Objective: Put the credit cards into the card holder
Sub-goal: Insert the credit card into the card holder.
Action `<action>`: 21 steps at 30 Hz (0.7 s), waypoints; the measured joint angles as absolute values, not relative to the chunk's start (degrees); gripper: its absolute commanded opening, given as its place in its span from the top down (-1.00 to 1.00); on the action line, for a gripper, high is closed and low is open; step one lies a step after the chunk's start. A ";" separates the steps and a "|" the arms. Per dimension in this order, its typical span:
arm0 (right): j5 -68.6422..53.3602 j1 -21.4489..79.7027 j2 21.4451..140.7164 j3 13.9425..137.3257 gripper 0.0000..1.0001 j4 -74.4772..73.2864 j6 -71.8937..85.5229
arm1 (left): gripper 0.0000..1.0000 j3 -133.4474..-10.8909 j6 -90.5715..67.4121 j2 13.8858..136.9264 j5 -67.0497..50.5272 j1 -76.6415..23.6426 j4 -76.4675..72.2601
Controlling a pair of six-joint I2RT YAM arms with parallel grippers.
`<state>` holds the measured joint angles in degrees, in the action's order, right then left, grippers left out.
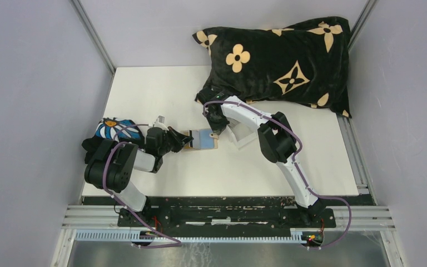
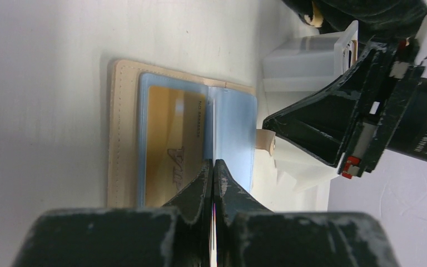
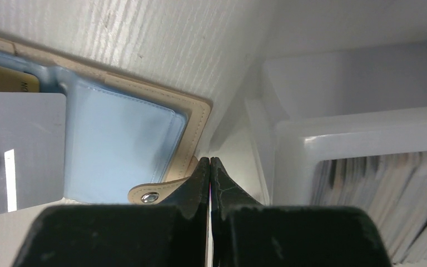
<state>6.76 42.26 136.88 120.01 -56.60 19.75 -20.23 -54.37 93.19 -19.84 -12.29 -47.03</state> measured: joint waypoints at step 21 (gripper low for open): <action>6.72 42.26 136.88 117.49 0.98 -56.16 19.97 | 0.94 -17.43 -57.65 95.35 -19.99 -12.29 -55.13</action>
<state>6.72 42.26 136.88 117.49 -56.16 19.97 -17.43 -57.65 95.35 -19.99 -12.29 -55.13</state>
